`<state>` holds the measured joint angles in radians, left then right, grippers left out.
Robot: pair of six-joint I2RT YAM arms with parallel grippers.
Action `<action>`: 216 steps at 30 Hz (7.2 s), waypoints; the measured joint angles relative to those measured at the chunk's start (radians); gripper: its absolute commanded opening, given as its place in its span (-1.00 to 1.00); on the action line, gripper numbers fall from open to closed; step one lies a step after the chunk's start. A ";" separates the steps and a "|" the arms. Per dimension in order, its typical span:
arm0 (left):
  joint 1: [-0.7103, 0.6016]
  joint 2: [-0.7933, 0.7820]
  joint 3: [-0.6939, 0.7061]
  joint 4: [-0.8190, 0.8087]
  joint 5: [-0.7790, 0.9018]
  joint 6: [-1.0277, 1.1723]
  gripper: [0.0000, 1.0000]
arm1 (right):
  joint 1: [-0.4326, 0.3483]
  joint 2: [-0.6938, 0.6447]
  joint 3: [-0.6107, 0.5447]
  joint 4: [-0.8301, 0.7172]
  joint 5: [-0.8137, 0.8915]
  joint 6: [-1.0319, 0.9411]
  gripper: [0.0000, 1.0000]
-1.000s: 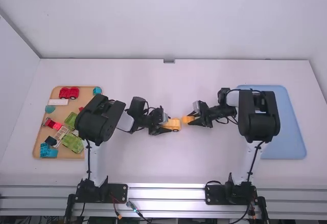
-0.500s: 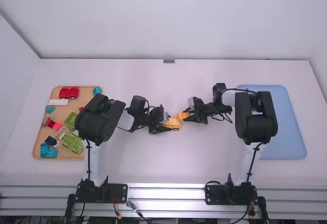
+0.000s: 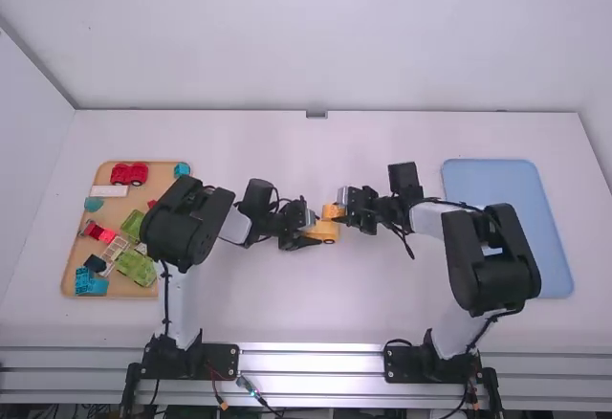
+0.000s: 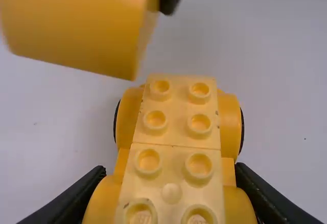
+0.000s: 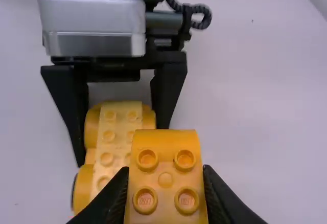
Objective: Assemble lego blocks to make yellow taxi
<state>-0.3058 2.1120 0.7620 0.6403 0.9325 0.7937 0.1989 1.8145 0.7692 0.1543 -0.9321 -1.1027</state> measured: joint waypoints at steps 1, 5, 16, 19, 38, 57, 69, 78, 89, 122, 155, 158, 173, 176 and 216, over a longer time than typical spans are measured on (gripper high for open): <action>0.000 0.000 0.000 0.000 0.000 0.000 0.14 | 0.001 0.002 -0.016 0.015 -0.011 0.021 -0.78; 0.000 0.000 0.000 0.000 0.000 0.000 0.13 | 0.017 0.026 -0.018 0.021 -0.035 0.054 -0.83; 0.000 0.000 0.000 -0.008 -0.003 -0.001 0.12 | 0.045 0.153 0.095 -0.112 -0.137 0.033 -0.92; 0.000 0.000 0.000 -0.010 -0.003 -0.001 0.12 | 0.045 0.153 0.095 -0.112 -0.153 0.018 -0.97; 0.000 0.000 0.000 -0.008 -0.003 -0.001 0.10 | 0.072 0.153 -0.022 0.175 -0.135 0.100 -1.00; 0.000 0.000 0.000 -0.002 -0.010 -0.008 0.05 | 0.041 0.201 -0.024 0.281 -0.163 0.211 -1.00; 0.000 0.000 -0.002 -0.007 0.002 -0.007 0.01 | 0.052 0.201 -0.019 0.227 -0.173 0.143 -1.00; 0.005 0.000 -0.008 -0.018 0.019 0.019 -0.05 | 0.077 0.201 0.015 0.157 -0.149 0.131 -1.00; 0.010 0.000 -0.009 -0.016 0.024 0.021 -0.07 | 0.096 0.198 0.023 0.138 -0.109 0.131 -1.00; 0.014 0.000 -0.009 -0.010 0.016 0.018 -0.18 | 0.097 0.192 0.016 0.174 -0.077 0.156 -0.30; 0.006 0.000 -0.009 -0.006 0.015 0.019 0.31 | 0.071 0.218 0.049 0.158 -0.133 0.179 0.29; 0.006 0.000 -0.010 -0.006 0.013 0.019 0.58 | 0.071 0.214 0.051 0.156 -0.140 0.179 0.37; 0.010 -0.063 -0.012 -0.106 0.000 -0.035 0.98 | -0.043 0.053 -0.077 0.201 -0.117 0.152 0.98; 0.021 -0.175 -0.016 -0.257 -0.026 -0.033 0.98 | -0.035 0.121 -0.090 0.309 -0.121 0.195 0.98; 0.080 -0.754 0.002 -0.618 -0.389 0.038 0.98 | -0.172 -0.113 0.028 -0.107 0.217 0.315 -0.21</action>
<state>-0.2253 1.3582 0.7635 0.0223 0.5434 0.8318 0.0273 1.7012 0.7975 0.0471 -0.7155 -0.7879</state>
